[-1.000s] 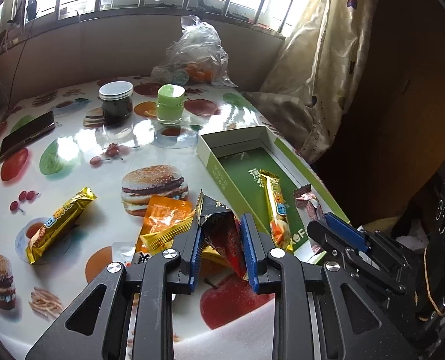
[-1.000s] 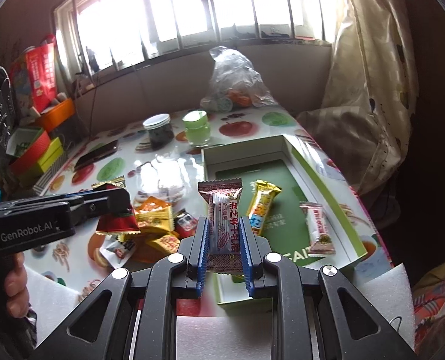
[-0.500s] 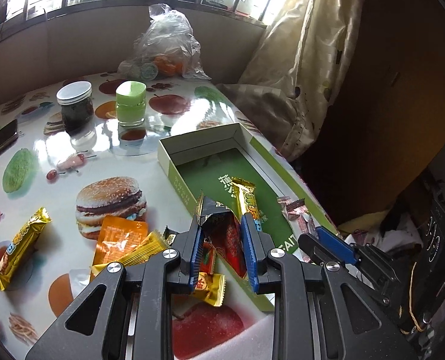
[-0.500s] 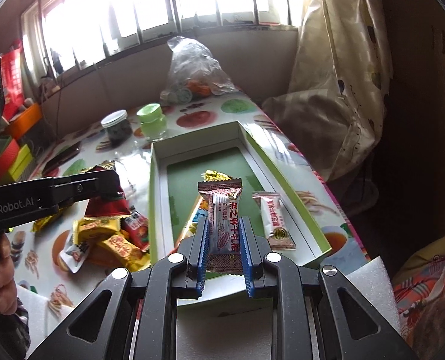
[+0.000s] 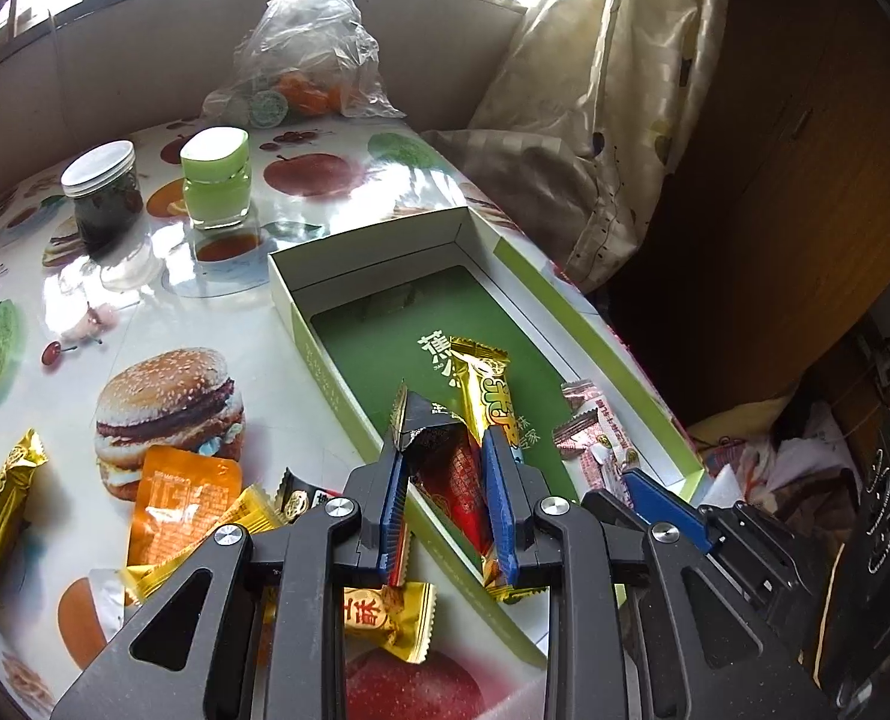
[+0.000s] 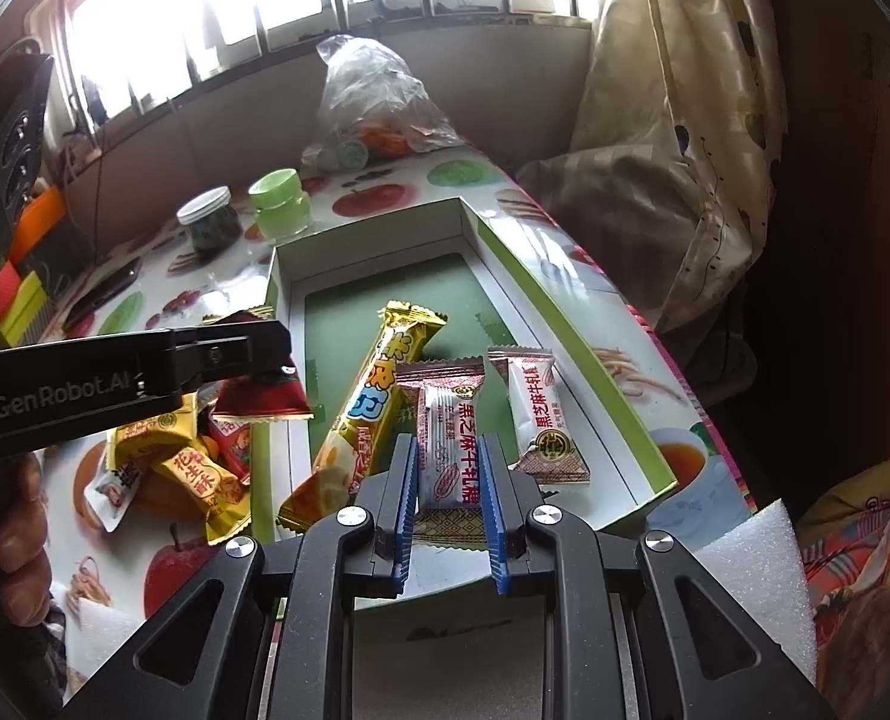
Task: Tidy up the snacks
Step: 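Carry the white-and-red bar and red packet over the green box, then open the right tool releasing its bar while the left tool releases the red packet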
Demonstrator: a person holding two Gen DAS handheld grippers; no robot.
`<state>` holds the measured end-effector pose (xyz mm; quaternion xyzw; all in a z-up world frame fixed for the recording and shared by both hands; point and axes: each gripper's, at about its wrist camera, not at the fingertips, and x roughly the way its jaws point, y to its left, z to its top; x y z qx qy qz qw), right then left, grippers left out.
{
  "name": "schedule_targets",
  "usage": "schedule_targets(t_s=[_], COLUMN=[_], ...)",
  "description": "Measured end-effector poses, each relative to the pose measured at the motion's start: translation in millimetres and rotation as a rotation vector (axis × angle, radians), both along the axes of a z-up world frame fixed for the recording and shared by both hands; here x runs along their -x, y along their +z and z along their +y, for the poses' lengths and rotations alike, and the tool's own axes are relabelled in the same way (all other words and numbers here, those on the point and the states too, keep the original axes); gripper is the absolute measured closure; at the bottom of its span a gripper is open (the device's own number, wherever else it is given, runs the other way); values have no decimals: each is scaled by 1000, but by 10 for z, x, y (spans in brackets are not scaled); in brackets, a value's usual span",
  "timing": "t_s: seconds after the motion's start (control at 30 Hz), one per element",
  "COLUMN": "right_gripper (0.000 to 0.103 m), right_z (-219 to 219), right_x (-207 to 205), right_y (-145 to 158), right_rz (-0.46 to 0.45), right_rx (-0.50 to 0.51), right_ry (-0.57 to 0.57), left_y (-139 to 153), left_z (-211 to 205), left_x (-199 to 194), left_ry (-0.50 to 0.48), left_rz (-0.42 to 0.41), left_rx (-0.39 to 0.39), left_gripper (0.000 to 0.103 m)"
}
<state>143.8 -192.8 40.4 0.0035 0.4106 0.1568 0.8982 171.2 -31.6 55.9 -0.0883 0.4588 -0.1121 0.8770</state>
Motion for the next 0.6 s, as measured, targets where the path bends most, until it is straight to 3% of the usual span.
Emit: schedule_targets(t_s=[0.6], right_gripper=[84], right_z=[61], right_x=[-35], right_y=[-88], right_rz=[16], right_rx=[44], right_ry=[2], left_y=[-174], left_z=[-77], left_x=[-164], left_ry=[-17], left_rz=[46], left_rx=[-3], left_gripper=[77])
